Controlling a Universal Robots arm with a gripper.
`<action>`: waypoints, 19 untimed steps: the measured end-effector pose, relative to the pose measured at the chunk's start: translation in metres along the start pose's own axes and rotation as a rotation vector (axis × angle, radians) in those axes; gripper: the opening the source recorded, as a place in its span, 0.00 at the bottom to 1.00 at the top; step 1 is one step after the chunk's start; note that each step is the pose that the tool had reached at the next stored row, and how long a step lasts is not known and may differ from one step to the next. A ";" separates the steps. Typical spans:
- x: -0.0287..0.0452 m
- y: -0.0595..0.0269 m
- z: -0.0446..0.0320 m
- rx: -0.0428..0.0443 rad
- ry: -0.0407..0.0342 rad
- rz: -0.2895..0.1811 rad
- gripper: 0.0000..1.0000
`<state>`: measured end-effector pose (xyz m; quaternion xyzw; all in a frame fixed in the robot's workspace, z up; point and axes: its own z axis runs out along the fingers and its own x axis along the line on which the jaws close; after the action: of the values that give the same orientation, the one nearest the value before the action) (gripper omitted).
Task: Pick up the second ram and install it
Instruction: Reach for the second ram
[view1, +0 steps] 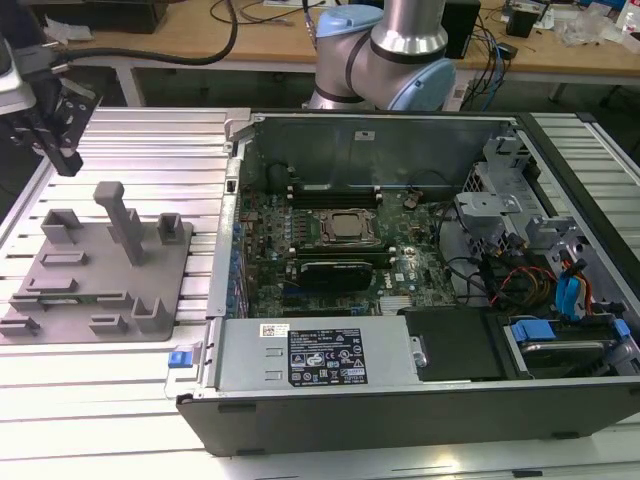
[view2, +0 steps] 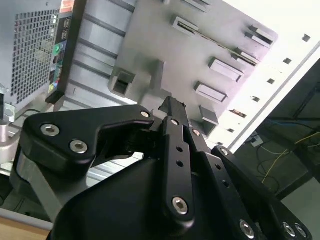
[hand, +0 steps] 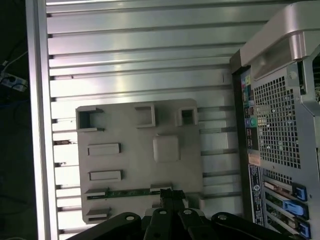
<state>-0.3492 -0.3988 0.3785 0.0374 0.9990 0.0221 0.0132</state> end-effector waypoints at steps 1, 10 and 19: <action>0.0051 -0.0004 0.0011 0.0000 0.0000 0.000 0.08; 0.0228 -0.0062 0.0163 0.0008 0.0108 0.000 0.08; 0.0318 -0.0231 0.0329 0.0025 0.0327 0.002 0.08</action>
<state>-0.3817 -0.4180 0.3438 0.0378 0.9991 0.0215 -0.0032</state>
